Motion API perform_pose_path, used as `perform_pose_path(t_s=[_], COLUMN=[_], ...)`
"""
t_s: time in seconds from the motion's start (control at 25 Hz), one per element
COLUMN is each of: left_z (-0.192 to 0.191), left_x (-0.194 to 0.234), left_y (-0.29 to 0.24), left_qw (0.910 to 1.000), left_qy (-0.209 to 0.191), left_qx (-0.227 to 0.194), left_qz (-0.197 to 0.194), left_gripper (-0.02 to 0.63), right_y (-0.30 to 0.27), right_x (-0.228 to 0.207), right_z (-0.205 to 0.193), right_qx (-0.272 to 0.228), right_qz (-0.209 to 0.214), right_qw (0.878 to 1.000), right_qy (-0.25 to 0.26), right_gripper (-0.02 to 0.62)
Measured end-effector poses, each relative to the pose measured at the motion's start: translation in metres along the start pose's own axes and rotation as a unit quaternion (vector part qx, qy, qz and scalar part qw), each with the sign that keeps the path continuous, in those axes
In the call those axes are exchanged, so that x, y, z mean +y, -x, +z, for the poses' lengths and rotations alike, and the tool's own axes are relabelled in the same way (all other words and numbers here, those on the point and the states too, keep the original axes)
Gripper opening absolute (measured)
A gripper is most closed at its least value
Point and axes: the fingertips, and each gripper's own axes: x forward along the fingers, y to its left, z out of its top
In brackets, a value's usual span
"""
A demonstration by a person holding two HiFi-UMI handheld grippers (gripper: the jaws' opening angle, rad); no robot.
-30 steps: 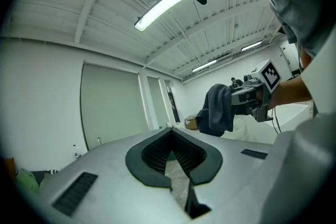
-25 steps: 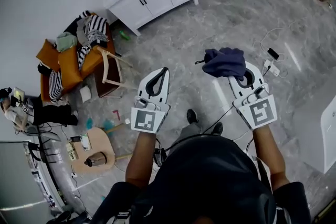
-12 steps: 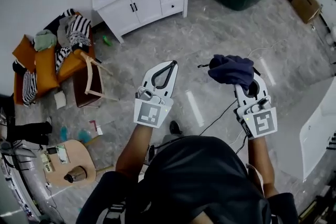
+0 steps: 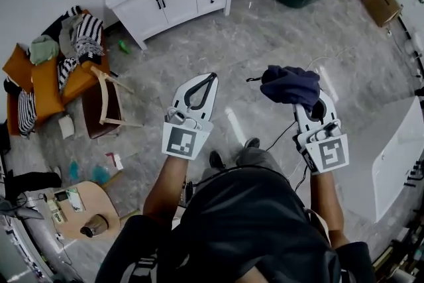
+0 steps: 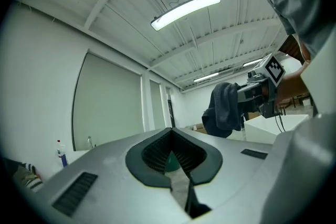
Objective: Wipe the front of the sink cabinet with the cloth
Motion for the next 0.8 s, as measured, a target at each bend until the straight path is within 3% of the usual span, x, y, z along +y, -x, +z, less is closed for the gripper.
perform_pose_path(t_s=[0.44, 0.8], left_z=[-0.01, -0.013], left_x=[0.009, -0.003], left_y=[-0.066, -0.131], left_qw=[0.9978, 0.9951], left_qy=[-0.041, -0.034], left_qx=[0.046, 0.076], left_qz=[0.025, 0.053], left_gripper=[0.003, 0.004], right_y=[-0.054, -0.077], right_x=[-0.069, -0.155], right_z=[-0.029, -0.051], right_qx=[-0.035, -0.057], right_qz=[0.039, 0.063], right_qw=[0.998, 0.994], right_qy=[-0.042, -0.063], right_gripper=[0.038, 0.038])
